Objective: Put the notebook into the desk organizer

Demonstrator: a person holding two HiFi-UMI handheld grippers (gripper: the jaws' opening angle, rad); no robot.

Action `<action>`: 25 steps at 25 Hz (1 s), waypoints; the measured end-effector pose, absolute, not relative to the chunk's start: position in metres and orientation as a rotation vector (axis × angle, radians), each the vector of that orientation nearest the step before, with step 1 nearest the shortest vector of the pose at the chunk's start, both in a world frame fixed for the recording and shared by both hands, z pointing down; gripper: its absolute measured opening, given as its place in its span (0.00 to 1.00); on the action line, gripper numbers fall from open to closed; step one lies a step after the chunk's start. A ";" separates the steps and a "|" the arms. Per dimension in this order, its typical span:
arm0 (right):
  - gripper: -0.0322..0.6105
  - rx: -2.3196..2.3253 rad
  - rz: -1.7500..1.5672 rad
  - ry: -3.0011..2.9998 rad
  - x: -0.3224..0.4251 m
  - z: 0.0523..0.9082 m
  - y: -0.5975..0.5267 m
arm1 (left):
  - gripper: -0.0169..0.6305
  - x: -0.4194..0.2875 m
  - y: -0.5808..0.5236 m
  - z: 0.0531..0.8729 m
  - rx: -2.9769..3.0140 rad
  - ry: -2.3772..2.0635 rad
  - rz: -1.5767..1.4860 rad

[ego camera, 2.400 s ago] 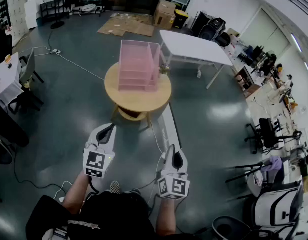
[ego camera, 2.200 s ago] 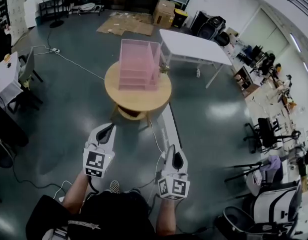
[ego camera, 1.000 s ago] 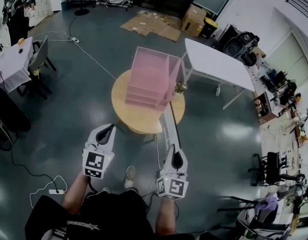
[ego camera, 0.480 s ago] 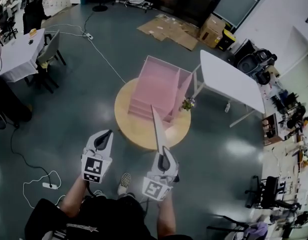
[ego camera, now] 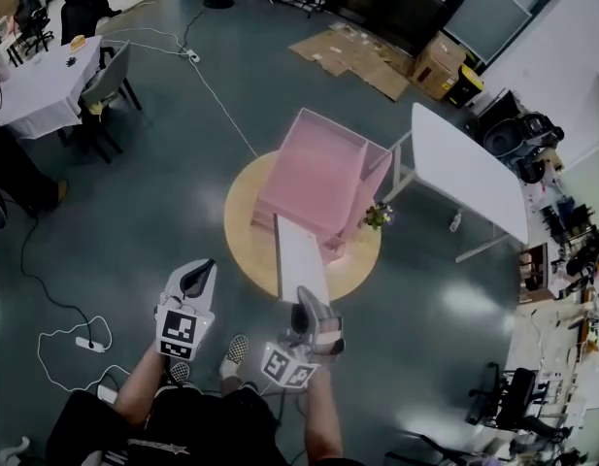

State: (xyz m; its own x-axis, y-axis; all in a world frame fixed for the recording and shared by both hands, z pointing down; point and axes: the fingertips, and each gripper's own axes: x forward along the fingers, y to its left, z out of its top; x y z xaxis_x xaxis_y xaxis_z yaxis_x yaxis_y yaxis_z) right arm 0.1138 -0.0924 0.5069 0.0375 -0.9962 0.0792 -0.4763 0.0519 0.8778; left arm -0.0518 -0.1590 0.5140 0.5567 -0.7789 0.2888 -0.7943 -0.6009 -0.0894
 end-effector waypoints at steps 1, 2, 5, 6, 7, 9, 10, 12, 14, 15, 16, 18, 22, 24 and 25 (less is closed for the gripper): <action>0.07 1.513 -0.847 -1.544 0.115 0.514 -0.096 | 0.04 -0.051 -0.160 0.518 2.720 -1.382 0.473; 0.07 1.494 -0.852 -1.544 0.117 0.520 -0.100 | 0.04 -0.050 -0.161 0.521 2.714 -1.385 0.478; 0.07 1.444 -0.864 -1.533 0.123 0.536 -0.111 | 0.04 -0.046 -0.165 0.530 2.691 -1.394 0.491; 0.07 1.429 -0.868 -1.526 0.125 0.541 -0.115 | 0.04 -0.046 -0.167 0.533 2.684 -1.398 0.498; 0.07 1.414 -0.870 -1.520 0.127 0.545 -0.119 | 0.04 -0.045 -0.168 0.536 2.678 -1.401 0.505; 0.07 1.380 -0.870 -1.513 0.130 0.554 -0.126 | 0.04 -0.045 -0.171 0.540 2.662 -1.408 0.514; 0.07 1.364 -0.869 -1.511 0.132 0.558 -0.131 | 0.04 -0.044 -0.173 0.542 2.654 -1.411 0.519; 0.07 1.338 -0.870 -1.510 0.135 0.567 -0.139 | 0.04 -0.043 -0.177 0.547 2.641 -1.416 0.528; 0.07 1.321 -0.879 -1.505 0.138 0.574 -0.146 | 0.04 -0.040 -0.180 0.553 2.631 -1.418 0.537; 0.07 1.316 -0.884 -1.502 0.139 0.576 -0.150 | 0.04 -0.038 -0.182 0.556 2.626 -1.417 0.542; 0.07 1.314 -0.886 -1.502 0.140 0.578 -0.155 | 0.04 -0.037 -0.184 0.558 2.622 -1.417 0.546; 0.07 1.308 -0.887 -1.506 0.139 0.581 -0.163 | 0.04 -0.035 -0.188 0.562 2.615 -1.416 0.550; 0.07 1.283 -0.895 -1.508 0.134 0.589 -0.178 | 0.04 -0.037 -0.197 0.566 2.600 -1.427 0.561; 0.07 1.272 -0.899 -1.507 0.134 0.592 -0.184 | 0.04 -0.039 -0.200 0.568 2.591 -1.435 0.563; 0.07 1.268 -0.899 -1.509 0.134 0.594 -0.187 | 0.04 -0.040 -0.202 0.569 2.586 -1.440 0.565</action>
State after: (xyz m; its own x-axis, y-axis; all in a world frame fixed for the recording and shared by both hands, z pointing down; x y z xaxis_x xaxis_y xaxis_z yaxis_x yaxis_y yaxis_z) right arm 0.1338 -0.1870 0.5941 -0.0258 -0.9799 0.1978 -0.2928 0.1966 0.9357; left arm -0.0397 -0.2017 0.5692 0.4753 -0.7927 0.3818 -0.8409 -0.5370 -0.0681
